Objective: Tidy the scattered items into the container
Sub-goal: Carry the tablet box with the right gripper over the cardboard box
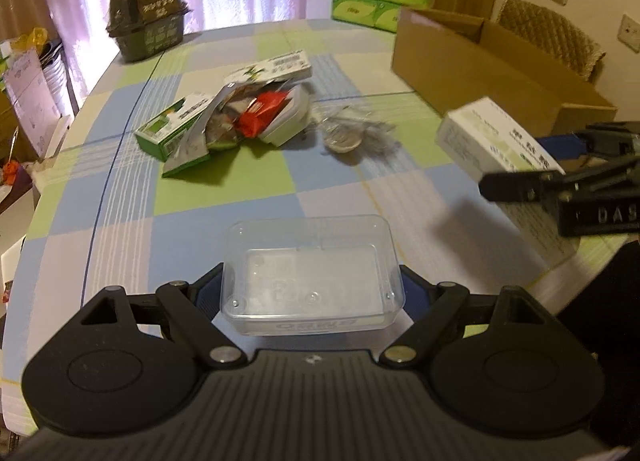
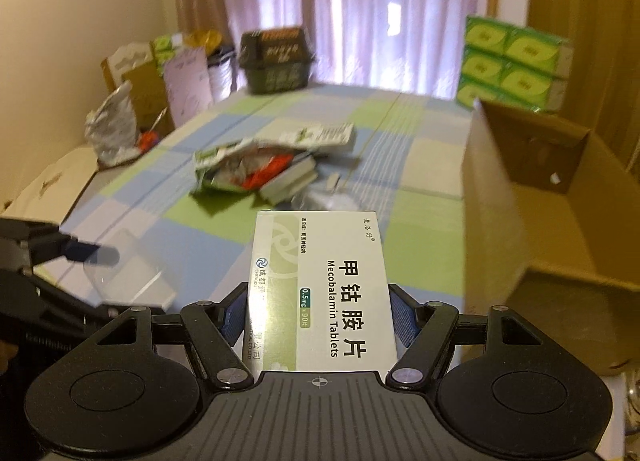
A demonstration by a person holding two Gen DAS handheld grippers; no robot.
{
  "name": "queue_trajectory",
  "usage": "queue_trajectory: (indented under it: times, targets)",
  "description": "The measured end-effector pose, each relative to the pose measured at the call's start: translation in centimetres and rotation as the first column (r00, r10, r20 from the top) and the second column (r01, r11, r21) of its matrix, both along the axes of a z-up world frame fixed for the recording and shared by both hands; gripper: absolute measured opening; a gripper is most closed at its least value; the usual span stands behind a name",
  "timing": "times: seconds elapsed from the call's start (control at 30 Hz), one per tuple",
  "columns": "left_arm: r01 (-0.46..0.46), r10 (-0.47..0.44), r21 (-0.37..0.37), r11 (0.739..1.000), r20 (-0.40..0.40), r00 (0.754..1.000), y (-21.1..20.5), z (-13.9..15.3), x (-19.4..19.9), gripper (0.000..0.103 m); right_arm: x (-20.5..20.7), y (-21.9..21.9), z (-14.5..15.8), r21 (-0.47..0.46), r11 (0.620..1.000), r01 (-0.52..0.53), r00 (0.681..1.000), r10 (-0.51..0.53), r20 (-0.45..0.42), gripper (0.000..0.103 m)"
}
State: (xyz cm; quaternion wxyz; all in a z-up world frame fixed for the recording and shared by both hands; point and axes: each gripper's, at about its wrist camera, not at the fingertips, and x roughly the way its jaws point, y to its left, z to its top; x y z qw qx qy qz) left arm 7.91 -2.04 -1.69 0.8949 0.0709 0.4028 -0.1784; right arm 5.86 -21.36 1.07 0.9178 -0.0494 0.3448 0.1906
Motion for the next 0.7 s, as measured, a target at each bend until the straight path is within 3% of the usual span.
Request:
queue_trajectory:
  times: [0.7]
  targets:
    - [0.158,-0.156,-0.019,0.987,0.103,0.982,-7.7,6.4,0.3,0.083,0.4,-8.8,8.1,0.072,0.978,0.198,0.964,-0.207,0.168,0.073]
